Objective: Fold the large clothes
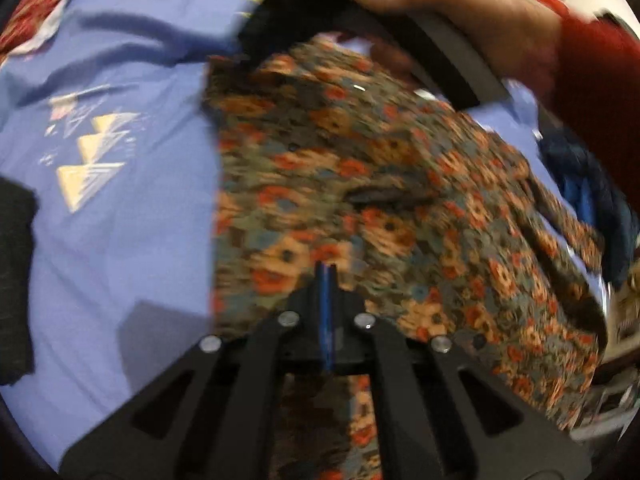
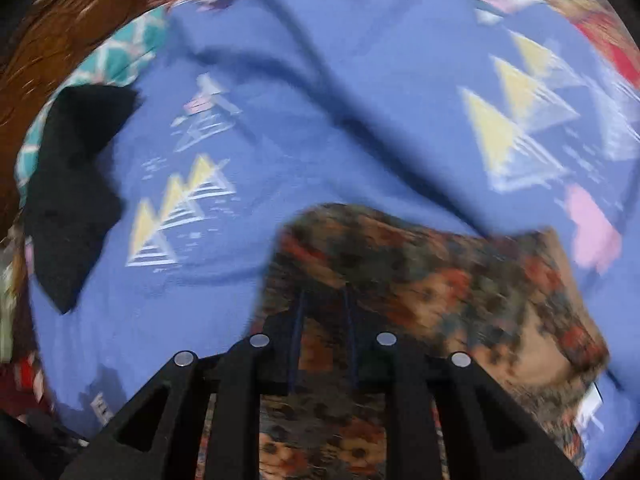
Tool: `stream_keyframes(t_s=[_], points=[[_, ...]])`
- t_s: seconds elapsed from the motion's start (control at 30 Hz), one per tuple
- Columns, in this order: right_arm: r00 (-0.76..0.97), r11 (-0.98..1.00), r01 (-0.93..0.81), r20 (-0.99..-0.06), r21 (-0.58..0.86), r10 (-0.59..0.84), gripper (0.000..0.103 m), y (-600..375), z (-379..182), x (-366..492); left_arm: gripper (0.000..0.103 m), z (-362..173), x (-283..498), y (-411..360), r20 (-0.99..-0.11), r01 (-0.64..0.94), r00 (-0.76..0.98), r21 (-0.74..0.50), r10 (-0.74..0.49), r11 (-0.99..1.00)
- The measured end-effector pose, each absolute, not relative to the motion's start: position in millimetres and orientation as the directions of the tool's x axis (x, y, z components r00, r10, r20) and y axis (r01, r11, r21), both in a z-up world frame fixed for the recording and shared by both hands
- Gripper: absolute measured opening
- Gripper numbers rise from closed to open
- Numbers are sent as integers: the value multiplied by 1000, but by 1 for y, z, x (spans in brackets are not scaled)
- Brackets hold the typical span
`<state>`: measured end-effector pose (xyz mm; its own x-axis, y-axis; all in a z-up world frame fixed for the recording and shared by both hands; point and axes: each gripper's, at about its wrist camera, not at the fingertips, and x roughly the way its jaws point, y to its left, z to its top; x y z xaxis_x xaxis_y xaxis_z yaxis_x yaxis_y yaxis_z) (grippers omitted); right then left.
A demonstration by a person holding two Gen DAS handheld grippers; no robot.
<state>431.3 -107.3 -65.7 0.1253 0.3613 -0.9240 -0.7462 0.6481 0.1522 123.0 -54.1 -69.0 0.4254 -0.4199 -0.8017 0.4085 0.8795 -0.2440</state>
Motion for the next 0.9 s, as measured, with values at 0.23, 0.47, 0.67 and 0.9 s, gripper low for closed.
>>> stream_keyframes(t_s=[0.23, 0.47, 0.67, 0.9], points=[[55, 617, -770, -946, 164, 320, 17, -89, -77, 434, 0, -102, 139, -48, -824, 328, 412, -264, -389, 907], [82, 588, -761, -857, 276, 508, 17, -65, -30, 435, 0, -91, 132, -12, -761, 244, 515, -311, -394, 919], [92, 510, -779, -740, 363, 666, 26, -70, -11, 429, 0, -98, 137, 7, -749, 203, 505, -380, -429, 902], [87, 579, -742, -809, 337, 582, 111, -100, -35, 430, 0, -83, 123, 4, -701, 235, 576, -351, -420, 907]])
